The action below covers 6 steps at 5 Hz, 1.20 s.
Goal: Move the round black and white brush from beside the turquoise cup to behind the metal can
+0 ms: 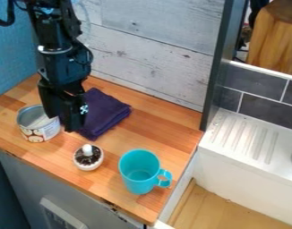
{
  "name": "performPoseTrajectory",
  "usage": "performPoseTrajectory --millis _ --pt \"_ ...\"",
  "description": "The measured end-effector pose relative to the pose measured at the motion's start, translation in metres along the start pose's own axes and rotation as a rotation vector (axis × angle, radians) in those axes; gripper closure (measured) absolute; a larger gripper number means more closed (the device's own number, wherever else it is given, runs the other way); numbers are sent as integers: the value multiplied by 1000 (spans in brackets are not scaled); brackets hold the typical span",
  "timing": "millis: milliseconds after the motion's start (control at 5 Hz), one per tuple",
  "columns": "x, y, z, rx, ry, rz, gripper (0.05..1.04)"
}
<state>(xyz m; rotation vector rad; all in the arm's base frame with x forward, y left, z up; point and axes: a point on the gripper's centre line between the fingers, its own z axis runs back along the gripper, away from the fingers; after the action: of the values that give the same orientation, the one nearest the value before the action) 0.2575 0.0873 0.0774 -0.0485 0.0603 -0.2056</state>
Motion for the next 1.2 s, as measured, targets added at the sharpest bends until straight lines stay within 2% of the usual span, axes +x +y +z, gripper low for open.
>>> performPoseTrajectory --millis 200,400,600,800,1000,1200 --pt "-3 -2 -8 -19 28 0 83" --pt "-5 -16 -15 -99 17 -86 83" --pt "-6 -19 -18 -117 18 -93 83" --pt "-4 -16 -24 -66 34 -64 83" --pt "1 -24 -39 -39 93 -64 83" --pt "8 -31 -46 -15 95 -76 83"
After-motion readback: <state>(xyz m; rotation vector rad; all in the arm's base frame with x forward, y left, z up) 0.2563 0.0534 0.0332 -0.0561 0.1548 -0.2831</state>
